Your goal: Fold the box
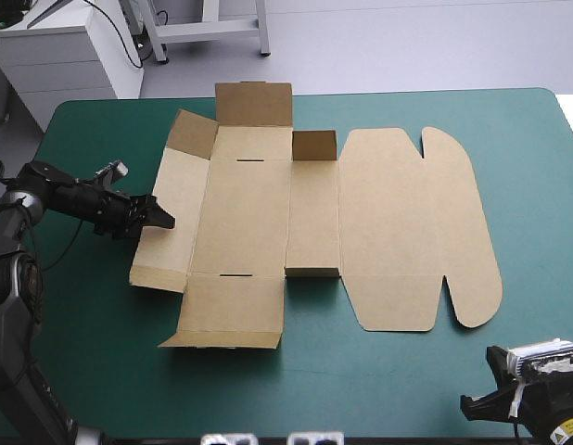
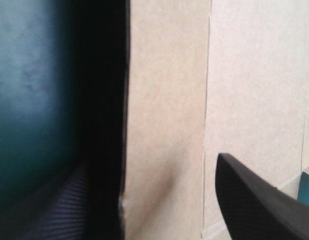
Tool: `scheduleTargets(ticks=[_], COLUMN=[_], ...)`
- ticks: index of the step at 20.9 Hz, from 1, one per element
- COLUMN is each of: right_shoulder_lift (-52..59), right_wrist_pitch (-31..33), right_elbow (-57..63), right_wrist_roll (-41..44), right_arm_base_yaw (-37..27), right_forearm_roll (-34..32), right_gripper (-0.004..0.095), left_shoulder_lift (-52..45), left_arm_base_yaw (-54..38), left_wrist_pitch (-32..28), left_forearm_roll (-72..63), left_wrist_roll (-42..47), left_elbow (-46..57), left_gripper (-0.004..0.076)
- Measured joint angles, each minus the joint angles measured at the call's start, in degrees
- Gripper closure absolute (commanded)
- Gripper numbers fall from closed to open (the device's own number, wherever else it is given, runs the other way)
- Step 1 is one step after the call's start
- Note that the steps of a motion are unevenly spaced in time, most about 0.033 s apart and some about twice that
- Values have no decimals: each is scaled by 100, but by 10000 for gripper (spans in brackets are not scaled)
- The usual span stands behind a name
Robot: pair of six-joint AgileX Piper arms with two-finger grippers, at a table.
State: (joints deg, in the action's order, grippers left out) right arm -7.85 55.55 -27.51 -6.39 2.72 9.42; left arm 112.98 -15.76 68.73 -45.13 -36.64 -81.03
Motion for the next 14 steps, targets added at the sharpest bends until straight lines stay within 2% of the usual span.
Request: scheduleTargets(ticks=[11,14], right_shoulder_lift=[0,0], right_wrist_pitch=[0,0], right_elbow=[0,0], right_wrist_roll=[0,0], right_arm_base_yaw=[0,0], right_forearm_roll=[-1,-6], right_gripper=[926,926], left_shoulder_lift=[193,199], left_arm_base_yaw=[445,542], left_wrist_pitch=[46,40], left_forearm_roll=[-354,-314], left_wrist_roll=[182,228], left_elbow=[-68,-94], left_gripper=[231,307])
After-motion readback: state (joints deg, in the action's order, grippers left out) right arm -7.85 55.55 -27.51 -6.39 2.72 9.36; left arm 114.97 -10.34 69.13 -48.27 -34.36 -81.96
